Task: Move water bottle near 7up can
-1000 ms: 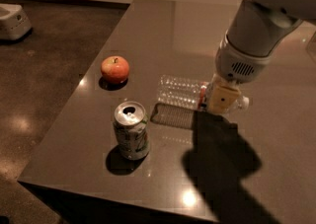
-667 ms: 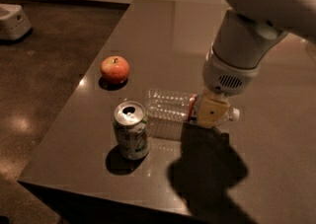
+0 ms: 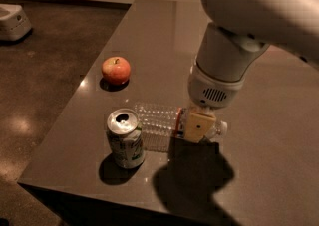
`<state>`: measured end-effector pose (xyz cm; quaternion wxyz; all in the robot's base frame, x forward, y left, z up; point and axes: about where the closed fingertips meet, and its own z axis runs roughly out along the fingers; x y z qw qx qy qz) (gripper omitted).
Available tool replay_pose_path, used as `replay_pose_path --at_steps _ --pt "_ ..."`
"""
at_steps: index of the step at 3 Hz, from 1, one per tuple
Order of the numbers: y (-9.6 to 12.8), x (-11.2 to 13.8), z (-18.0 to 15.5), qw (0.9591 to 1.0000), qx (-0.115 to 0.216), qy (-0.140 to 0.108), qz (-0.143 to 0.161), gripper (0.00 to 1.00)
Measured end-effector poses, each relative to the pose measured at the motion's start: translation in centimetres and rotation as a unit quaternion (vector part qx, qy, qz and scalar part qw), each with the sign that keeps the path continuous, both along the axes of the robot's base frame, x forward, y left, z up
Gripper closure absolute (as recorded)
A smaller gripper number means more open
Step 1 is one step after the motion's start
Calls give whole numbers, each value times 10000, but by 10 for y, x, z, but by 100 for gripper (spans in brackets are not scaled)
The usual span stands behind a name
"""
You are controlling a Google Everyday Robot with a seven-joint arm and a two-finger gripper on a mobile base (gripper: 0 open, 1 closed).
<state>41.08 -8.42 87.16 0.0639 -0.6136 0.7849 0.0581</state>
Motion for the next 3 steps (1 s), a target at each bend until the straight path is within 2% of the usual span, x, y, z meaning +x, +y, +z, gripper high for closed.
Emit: replay_pose_path --at_steps 1,2,3 --pt "4 0 -11 9999 45 104 -59 38" --pt "5 0 -10 10000 45 75 -47 14" --pt "6 1 -9 10000 49 59 -42 0"
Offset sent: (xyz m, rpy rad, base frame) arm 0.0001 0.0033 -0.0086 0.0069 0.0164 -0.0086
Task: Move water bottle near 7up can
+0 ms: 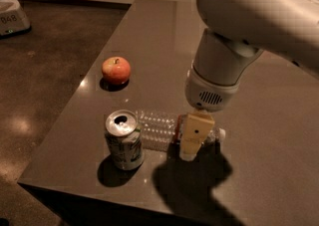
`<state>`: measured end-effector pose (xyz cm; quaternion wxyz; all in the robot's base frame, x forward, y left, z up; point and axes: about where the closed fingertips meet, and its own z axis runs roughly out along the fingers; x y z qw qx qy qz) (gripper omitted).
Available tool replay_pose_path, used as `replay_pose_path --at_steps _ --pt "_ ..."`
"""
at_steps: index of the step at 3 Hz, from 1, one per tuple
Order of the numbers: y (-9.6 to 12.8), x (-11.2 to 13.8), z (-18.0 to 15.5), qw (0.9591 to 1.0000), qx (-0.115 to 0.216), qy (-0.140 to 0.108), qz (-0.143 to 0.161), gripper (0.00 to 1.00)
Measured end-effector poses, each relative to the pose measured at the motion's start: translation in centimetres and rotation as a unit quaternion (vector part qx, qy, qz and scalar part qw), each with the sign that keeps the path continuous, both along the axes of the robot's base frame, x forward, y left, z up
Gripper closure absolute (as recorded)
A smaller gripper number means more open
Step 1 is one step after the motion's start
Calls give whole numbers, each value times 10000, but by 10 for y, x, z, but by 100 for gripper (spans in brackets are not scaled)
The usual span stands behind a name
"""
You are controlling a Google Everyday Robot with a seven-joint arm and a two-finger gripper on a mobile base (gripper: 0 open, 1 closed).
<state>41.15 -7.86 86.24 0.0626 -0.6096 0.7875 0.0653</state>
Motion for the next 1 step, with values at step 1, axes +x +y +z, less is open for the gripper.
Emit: replay_pose_path --at_steps 1 --pt "0 0 0 10000 0 -1 0 0"
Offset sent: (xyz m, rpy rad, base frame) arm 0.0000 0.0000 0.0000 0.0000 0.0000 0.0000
